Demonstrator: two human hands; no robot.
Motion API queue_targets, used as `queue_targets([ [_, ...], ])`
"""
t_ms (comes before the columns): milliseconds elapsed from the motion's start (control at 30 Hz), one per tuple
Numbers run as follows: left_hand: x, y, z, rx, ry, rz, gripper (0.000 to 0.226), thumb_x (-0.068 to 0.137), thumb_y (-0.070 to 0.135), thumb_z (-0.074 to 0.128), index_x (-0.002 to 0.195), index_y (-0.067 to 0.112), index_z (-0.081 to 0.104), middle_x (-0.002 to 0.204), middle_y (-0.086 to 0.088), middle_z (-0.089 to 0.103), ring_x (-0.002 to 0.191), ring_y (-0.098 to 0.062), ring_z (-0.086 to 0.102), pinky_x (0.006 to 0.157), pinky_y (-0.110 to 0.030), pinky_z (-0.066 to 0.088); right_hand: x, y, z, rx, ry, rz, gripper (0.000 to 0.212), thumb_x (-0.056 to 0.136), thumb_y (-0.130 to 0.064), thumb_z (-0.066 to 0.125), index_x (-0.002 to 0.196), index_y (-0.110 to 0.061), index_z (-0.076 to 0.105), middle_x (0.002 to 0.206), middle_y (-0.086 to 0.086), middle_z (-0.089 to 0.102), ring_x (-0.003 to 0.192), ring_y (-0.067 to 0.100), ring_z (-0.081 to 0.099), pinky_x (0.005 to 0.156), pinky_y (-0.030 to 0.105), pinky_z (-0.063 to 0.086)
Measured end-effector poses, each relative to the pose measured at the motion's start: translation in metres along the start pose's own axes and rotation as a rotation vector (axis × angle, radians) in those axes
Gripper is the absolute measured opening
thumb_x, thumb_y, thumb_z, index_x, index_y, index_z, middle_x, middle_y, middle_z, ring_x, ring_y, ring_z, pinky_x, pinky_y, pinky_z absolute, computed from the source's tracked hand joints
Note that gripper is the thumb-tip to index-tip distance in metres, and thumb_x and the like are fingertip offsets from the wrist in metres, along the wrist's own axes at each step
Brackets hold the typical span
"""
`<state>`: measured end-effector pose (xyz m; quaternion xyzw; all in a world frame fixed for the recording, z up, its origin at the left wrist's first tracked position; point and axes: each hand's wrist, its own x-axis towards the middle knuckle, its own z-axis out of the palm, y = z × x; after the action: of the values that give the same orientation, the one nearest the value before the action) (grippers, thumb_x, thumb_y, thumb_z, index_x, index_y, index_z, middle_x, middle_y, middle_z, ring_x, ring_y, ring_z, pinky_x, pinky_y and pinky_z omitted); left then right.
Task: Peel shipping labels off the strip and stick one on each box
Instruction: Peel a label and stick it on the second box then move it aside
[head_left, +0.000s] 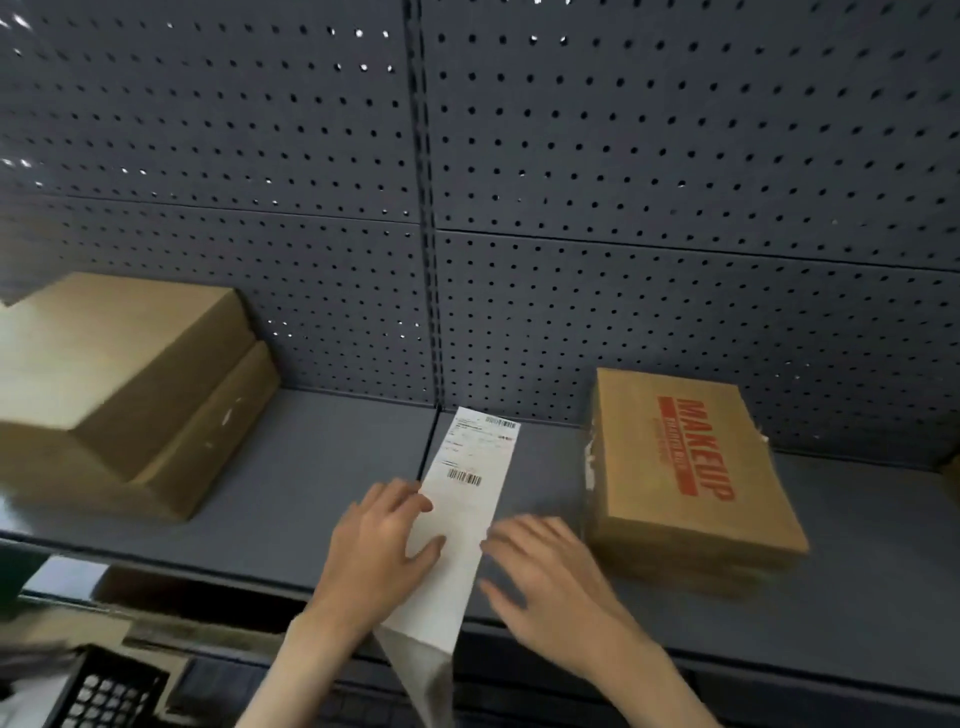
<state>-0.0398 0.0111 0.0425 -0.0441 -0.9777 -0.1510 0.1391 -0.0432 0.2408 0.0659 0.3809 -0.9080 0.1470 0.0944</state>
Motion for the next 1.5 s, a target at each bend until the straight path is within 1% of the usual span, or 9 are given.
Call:
queue_targets([
  [100, -0.015, -0.013, 0.015, 0.009, -0.103, 0.023, 0.055, 0.077, 0.063, 0.056, 0.116, 0.028, 0.07, 0.137, 0.007, 0.063, 0.126, -0.017, 0.059, 0.088, -0.035, 0.049, 0.028, -0.004, 0.032, 0.094, -0.18, 0.166, 0.056, 0.105, -0.045, 0.044, 0.153, -0.017, 0.041, 0.167, 0.0, 0.027, 0.156, 0.017, 0.019, 0.124, 0.036, 0.02],
  [200, -0.025, -0.017, 0.024, -0.075, -0.141, -0.004, 0.062, 0.085, 0.067, 0.047, 0.132, 0.029, 0.063, 0.148, 0.011, 0.053, 0.143, -0.012, 0.043, 0.107, -0.03, 0.032, 0.047, -0.005, 0.052, 0.069, -0.177, 0.21, 0.064, 0.106, -0.047, 0.041, 0.159, -0.014, 0.029, 0.17, 0.003, 0.016, 0.158, 0.016, 0.006, 0.125, 0.033, 0.007],
  [400, -0.024, -0.018, 0.022, -0.157, -0.038, 0.001, 0.048, 0.077, 0.058, 0.058, 0.112, 0.028, 0.071, 0.12, 0.014, 0.07, 0.111, -0.01, 0.064, 0.09, -0.026, 0.043, 0.047, -0.003, 0.067, 0.108, -0.064, 0.247, 0.05, 0.102, -0.037, 0.054, 0.147, -0.015, 0.051, 0.157, 0.001, 0.048, 0.15, 0.015, 0.034, 0.121, 0.029, 0.02],
  [600, -0.007, -0.015, 0.008, -0.882, 0.075, -0.44, 0.017, 0.083, 0.032, 0.078, 0.095, 0.025, 0.069, 0.098, 0.005, 0.069, 0.084, -0.005, 0.067, 0.078, -0.028, 0.057, 0.037, -0.01, 0.063, 0.173, 0.196, 0.241, 0.036, 0.083, -0.013, 0.081, 0.117, -0.013, 0.072, 0.119, -0.001, 0.073, 0.115, 0.011, 0.058, 0.098, 0.019, 0.035],
  [700, 0.005, -0.019, 0.005, -1.094, -0.014, -0.551, 0.039, 0.072, 0.053, 0.074, 0.081, 0.016, 0.067, 0.079, 0.001, 0.07, 0.073, -0.015, 0.063, 0.071, -0.036, 0.051, 0.03, -0.012, 0.059, 0.226, 0.29, 0.22, 0.038, 0.081, -0.003, 0.082, 0.116, -0.012, 0.072, 0.117, -0.002, 0.072, 0.113, 0.009, 0.056, 0.096, 0.022, 0.039],
  [900, 0.01, -0.007, -0.012, -1.181, -0.01, -0.373, 0.049, 0.074, 0.053, 0.072, 0.064, 0.007, 0.061, 0.063, -0.005, 0.054, 0.064, -0.016, 0.047, 0.065, -0.033, 0.035, 0.027, -0.016, 0.039, 0.24, 0.459, 0.201, 0.036, 0.082, 0.008, 0.07, 0.114, -0.008, 0.071, 0.118, 0.0, 0.071, 0.113, 0.012, 0.061, 0.095, 0.027, 0.044],
  [1200, 0.003, 0.012, -0.039, -1.177, 0.116, -0.317, 0.038, 0.077, 0.051, 0.067, 0.064, 0.015, 0.068, 0.062, 0.006, 0.062, 0.062, -0.003, 0.054, 0.062, -0.016, 0.042, 0.024, -0.018, 0.02, 0.071, 0.58, 0.022, 0.031, 0.079, 0.019, 0.063, 0.104, 0.005, 0.074, 0.108, 0.014, 0.073, 0.106, 0.022, 0.067, 0.084, 0.034, 0.052],
  [1367, -0.002, 0.02, -0.03, -1.123, 0.101, -0.276, 0.033, 0.072, 0.049, 0.076, 0.066, 0.017, 0.078, 0.058, 0.01, 0.051, 0.06, -0.006, 0.046, 0.062, -0.018, 0.036, 0.018, -0.017, 0.014, -0.017, 0.552, -0.109, 0.027, 0.104, 0.0, 0.048, 0.106, 0.005, 0.075, 0.109, 0.017, 0.075, 0.108, 0.027, 0.069, 0.085, 0.034, 0.054],
  [1500, -0.006, 0.022, -0.027, -1.2, 0.129, -0.259, 0.035, 0.074, 0.042, 0.078, 0.075, 0.007, 0.078, 0.068, 0.003, 0.051, 0.066, -0.014, 0.047, 0.063, -0.025, 0.037, 0.01, -0.015, 0.007, 0.083, 0.448, -0.09, 0.028, 0.084, -0.007, 0.075, 0.11, 0.001, 0.074, 0.116, 0.012, 0.072, 0.113, 0.025, 0.067, 0.088, 0.036, 0.053],
])
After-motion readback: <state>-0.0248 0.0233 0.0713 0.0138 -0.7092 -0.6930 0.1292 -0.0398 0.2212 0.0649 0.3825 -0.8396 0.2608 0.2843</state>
